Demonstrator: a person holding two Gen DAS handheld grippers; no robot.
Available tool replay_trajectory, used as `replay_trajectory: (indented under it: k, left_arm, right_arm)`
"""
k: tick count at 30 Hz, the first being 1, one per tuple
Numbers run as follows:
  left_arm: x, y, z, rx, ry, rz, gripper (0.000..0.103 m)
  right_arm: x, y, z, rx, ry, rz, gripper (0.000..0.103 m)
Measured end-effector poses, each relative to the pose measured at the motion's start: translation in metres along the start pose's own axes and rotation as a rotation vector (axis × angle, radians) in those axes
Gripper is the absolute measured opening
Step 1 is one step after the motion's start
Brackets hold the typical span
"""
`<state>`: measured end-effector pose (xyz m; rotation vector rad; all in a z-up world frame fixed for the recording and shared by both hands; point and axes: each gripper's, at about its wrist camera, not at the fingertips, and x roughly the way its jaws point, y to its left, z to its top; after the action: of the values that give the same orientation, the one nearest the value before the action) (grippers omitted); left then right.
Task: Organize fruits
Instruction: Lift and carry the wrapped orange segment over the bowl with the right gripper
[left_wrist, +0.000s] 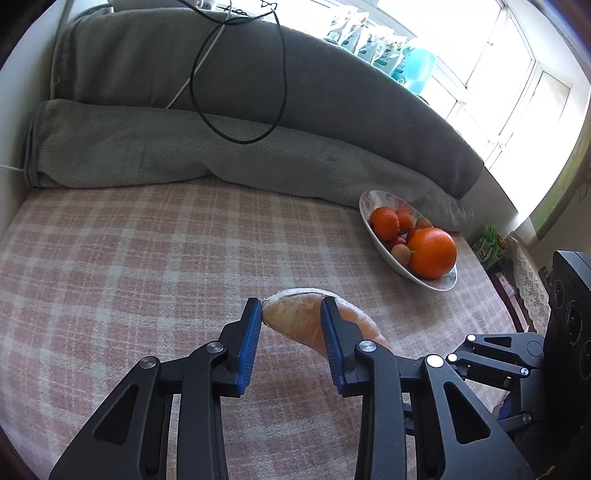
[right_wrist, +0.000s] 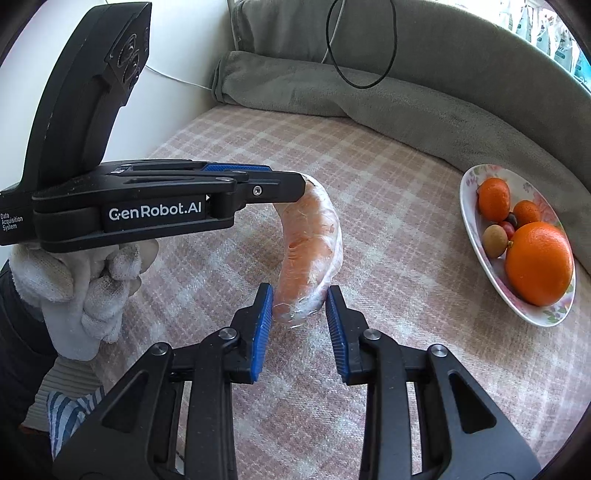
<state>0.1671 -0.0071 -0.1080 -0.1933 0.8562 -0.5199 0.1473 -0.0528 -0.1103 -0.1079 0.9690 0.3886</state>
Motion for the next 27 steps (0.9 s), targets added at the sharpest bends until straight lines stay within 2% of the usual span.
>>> replay_trajectory:
  k: [14, 27]
  left_arm:
    - [0.004, -0.028, 0.023, 0.052, -0.037, -0.030, 0.031]
    - [0.023, -0.062, 0.043, 0.098, -0.048, -0.075, 0.031]
  right_arm:
    - [-0.033, -0.023, 0.002, 0.007, -0.056, -0.047, 0.030]
    - [-0.055, -0.058, 0.002, 0.044, -0.091, -0.088, 0.030]
